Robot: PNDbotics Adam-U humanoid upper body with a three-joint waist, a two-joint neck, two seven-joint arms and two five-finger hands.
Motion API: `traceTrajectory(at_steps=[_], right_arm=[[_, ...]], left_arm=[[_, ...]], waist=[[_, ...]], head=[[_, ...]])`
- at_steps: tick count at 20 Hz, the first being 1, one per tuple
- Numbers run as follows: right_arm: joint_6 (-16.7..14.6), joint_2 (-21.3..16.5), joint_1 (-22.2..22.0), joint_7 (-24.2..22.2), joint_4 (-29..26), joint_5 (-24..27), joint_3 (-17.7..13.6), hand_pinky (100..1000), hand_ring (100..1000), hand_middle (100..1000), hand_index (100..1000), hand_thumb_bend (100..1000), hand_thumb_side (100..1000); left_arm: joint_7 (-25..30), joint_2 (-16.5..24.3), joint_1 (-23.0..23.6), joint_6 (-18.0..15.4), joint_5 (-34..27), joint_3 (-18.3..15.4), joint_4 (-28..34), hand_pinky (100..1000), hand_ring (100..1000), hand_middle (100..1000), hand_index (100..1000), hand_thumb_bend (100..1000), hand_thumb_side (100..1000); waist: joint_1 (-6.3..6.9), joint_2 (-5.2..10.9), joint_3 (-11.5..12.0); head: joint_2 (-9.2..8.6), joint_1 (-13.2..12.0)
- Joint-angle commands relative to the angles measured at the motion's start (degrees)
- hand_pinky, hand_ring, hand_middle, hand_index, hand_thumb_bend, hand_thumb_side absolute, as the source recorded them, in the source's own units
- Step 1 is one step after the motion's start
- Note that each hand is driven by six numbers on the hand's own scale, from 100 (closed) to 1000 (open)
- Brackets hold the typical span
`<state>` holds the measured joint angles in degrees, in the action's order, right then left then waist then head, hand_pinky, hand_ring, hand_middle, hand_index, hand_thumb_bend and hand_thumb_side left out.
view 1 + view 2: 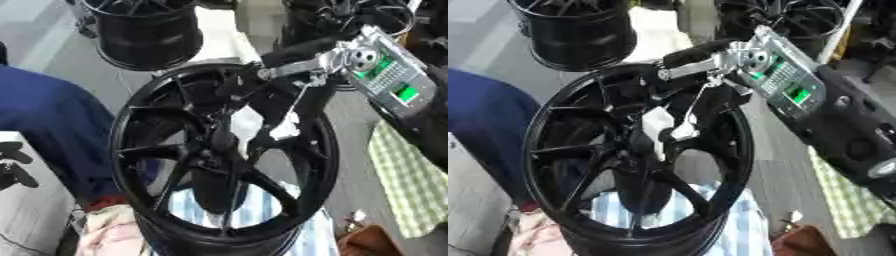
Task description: Pull the pin out of the wheel hub.
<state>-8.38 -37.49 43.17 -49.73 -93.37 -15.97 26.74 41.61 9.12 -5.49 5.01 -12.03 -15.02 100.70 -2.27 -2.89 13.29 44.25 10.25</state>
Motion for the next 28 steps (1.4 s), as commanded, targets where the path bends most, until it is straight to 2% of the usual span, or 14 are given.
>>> traceTrajectory(at_steps=[1,12,24,28], right_arm=[[-1.27,-0.24,0.67,0.22,0.92,-1.05,-0.33,906,928,923,996,308,325],[-3.52,1.69,0.67,-0.07,2.64,-4.54,0.66,902,913,880,964,284,311],[-5.31,3.14,0.05,0.68,6.92,-7.52,0.91,894,897,839,927,254,299],[-5.62,3.13,-0.12,0.94,7.73,-7.97,0.78,887,882,794,875,240,299]], left_arm=[[0.25,0.65,-0.78,0.02,-0.27,0.17,1.07,542,474,589,771,100,884],[0.35,0.54,-0.97,0.06,-0.49,0.20,1.16,542,484,588,772,100,881],[0.52,0.34,-1.22,0.23,-0.62,0.39,1.19,543,489,588,772,100,881],[0.56,0.34,-1.23,0.29,-0.62,0.40,1.20,542,487,588,772,100,881]], waist=[[0.16,0.19,0.08],[0.28,0.20,0.36],[0.38,0.15,0.77],[0.35,0.17,0.74]], head=[[-0.14,0.21],[-0.14,0.57],[-0.14,1.13],[-0.14,1.02]])
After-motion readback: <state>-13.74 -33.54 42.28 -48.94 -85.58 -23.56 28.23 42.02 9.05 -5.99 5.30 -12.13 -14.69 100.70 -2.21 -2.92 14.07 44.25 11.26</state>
